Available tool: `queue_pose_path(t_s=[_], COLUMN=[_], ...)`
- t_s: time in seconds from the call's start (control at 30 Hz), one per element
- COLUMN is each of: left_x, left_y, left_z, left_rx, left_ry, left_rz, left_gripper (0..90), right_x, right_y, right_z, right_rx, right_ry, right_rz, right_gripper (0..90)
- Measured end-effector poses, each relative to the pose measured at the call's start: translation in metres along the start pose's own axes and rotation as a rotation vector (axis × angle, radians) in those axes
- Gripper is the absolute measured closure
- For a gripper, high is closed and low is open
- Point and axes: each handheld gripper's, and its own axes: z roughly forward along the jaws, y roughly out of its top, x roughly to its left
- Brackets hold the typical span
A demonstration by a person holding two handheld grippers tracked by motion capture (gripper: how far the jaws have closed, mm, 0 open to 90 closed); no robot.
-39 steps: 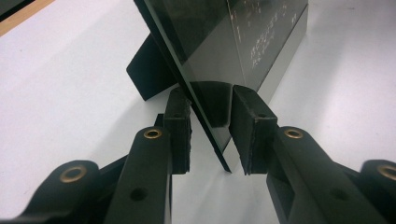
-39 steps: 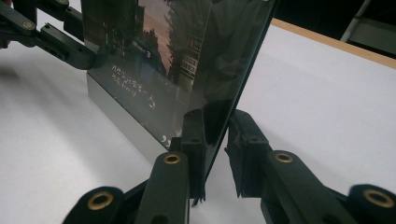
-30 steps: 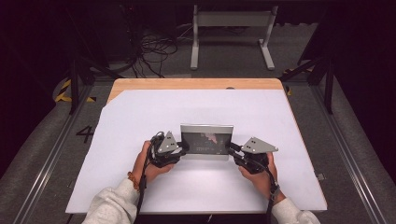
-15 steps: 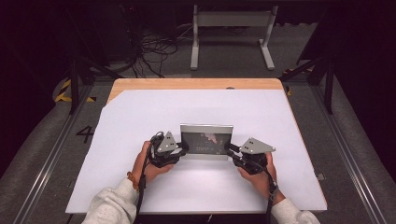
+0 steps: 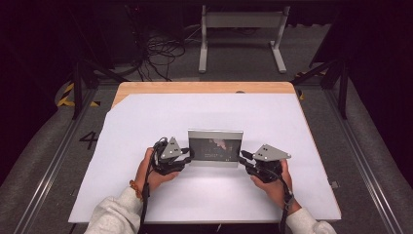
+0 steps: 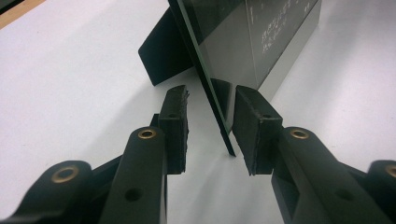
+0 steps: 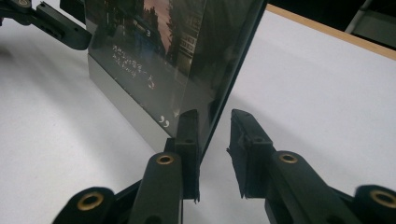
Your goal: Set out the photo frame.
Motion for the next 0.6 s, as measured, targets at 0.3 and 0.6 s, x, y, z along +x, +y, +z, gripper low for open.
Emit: queue_pose_path(t_s=[0.3,0.6], left_x=[-0.001,-0.005], left_y=[-0.001,-0.004], left_z=[-0.017,-0.023], left_rx=[-0.019,-0.014], left_ry=[0.002,-0.002], left_rz=[0.021,0.038], left_gripper=[67.9,64.9], right_x=[-0.001,0.001], right_y=[0.001,0.001], right_z=[-0.007,-0.01], right_rx=[0.001,0.005], right_ry=[0.002,0.002], right_rz=[-0.019,-0.038], right_gripper=[74.9,73.8])
